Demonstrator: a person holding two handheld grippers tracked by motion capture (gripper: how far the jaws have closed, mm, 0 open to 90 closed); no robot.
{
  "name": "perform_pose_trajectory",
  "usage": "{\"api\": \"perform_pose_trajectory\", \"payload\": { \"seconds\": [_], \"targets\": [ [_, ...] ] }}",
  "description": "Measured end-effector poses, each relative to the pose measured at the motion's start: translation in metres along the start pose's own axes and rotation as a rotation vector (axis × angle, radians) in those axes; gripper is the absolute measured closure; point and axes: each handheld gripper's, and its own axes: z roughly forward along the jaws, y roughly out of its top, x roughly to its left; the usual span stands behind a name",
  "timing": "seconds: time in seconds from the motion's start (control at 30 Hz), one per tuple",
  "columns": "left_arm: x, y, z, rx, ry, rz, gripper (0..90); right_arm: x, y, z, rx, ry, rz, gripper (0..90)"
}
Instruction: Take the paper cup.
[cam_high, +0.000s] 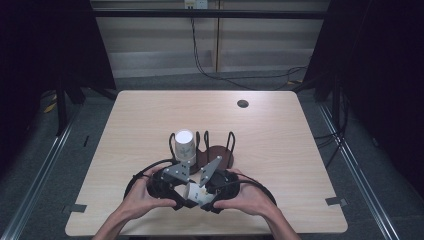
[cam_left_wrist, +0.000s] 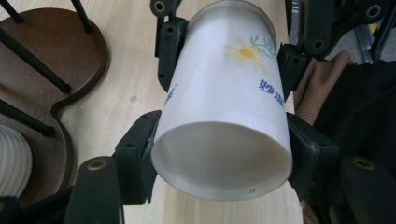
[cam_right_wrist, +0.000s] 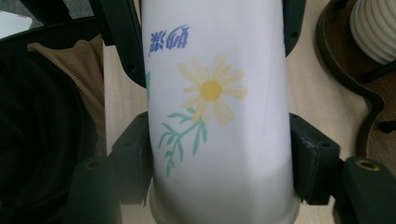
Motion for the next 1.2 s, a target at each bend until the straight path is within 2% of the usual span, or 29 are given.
{"api": "perform_pose_trajectory", "payload": {
  "seconds": [0.1, 0.23, 0.4, 0.43, 0.53, 0.6, 0.7, 0.77, 0.97, 1.1, 1.17, 1.2],
  "targets": [
    [0.0, 0.0, -0.001, 0.001, -0.006, 0.003, 37.0, -0.001, -0.001, 0.0, -0.009, 0.005, -0.002, 30.0],
    [-0.001, 0.0, -0.002, -0.017, -0.003, -0.005, 37.5, -0.003, -0.004, -0.002, -0.052, 0.001, 0.008, 22.7],
    [0.0, -0.002, -0.004, -0.032, 0.002, -0.014, 37.4, -0.007, -0.011, -0.005, -0.076, 0.003, 0.035, 16.9],
    [0.0, -0.002, -0.004, -0.032, 0.002, -0.014, 37.4, -0.007, -0.011, -0.005, -0.076, 0.003, 0.035, 16.9],
    [0.0, -0.004, -0.005, -0.061, 0.007, -0.022, 37.4, -0.009, -0.015, -0.011, -0.119, -0.012, 0.062, 15.3],
    [-0.001, -0.004, -0.005, -0.075, 0.013, -0.029, 37.4, -0.01, -0.016, -0.014, -0.142, 0.0, 0.076, 14.3],
    [0.0, -0.005, -0.007, -0.087, 0.015, -0.025, 37.4, -0.011, -0.019, -0.017, -0.148, -0.012, 0.083, 13.7],
    [0.0, -0.006, -0.007, -0.101, 0.017, -0.036, 37.4, -0.013, -0.02, -0.018, -0.154, -0.01, 0.096, 13.6],
    [0.002, -0.01, -0.007, -0.122, 0.021, -0.046, 37.4, -0.016, -0.028, -0.026, -0.203, -0.013, 0.123, 13.5],
    [0.001, -0.013, -0.007, -0.132, 0.024, -0.05, 37.3, -0.015, -0.034, -0.033, -0.221, -0.041, 0.131, 13.7],
    [0.001, -0.014, -0.008, -0.148, 0.025, -0.062, 37.3, -0.015, -0.038, -0.036, -0.255, -0.059, 0.136, 13.6],
    [0.002, -0.015, -0.008, -0.148, 0.027, -0.056, 37.3, -0.015, -0.041, -0.036, -0.268, -0.061, 0.146, 13.5]
  ]
}}
